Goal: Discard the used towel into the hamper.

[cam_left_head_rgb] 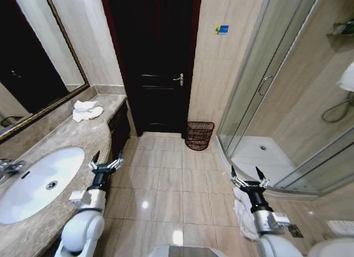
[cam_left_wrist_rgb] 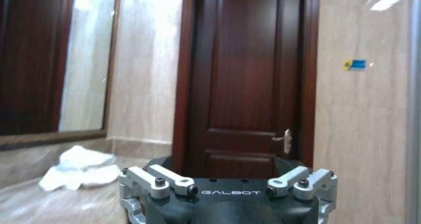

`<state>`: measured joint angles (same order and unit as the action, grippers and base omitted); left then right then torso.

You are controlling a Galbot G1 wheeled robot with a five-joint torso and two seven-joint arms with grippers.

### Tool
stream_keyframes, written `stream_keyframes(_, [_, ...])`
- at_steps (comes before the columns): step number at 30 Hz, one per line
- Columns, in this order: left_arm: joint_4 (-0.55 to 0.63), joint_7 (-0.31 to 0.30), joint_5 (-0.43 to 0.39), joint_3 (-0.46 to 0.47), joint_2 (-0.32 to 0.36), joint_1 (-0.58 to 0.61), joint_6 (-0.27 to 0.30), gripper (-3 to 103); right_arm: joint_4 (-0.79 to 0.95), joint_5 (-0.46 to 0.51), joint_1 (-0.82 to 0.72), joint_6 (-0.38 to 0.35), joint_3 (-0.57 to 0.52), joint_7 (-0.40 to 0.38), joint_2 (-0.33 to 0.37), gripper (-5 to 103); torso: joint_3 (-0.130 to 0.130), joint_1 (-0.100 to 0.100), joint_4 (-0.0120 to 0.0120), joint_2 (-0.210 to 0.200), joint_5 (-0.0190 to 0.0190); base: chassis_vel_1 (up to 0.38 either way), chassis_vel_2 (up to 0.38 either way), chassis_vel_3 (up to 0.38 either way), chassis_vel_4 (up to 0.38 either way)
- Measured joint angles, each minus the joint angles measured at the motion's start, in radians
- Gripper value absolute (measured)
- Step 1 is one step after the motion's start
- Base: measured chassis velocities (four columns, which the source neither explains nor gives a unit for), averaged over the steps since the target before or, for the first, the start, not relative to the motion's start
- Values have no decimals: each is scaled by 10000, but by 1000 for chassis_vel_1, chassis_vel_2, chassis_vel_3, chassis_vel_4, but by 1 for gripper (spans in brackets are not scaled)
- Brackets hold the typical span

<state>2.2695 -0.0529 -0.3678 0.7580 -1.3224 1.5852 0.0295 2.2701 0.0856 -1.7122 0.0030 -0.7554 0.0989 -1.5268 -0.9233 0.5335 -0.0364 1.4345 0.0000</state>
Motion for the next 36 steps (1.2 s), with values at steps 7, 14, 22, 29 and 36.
stream_keyframes(7, [116,200,-120,-218,147,-144,589,100,6,-110,215,-539,41,-22,-35,100,0,0,-1,0,0,0,0,0,0])
stream_keyframes(14, [7,247,846,-339,-169,241,590,100,-133,-324,97,-478,179,162,-321,100,0,0,-1,0,0,0,0,0,0])
stream_keyframes(22, [349,182,955,-181,-588,877,299,100,-31,-485,-92,-318,128,76,-414,100,1,-1,-1,0,0,0,0,0,0])
stream_keyframes(29, [811,334,1113,-108,-765,1274,262,100,482,-438,-315,-539,148,-71,-416,100,1,-1,0,1,0,0,0,0,0])
stream_keyframes(36, [752,474,2062,-84,-740,1422,148,100,346,-962,-278,-255,126,-121,-415,100,1,-1,0,0,1,0,0,0,0])
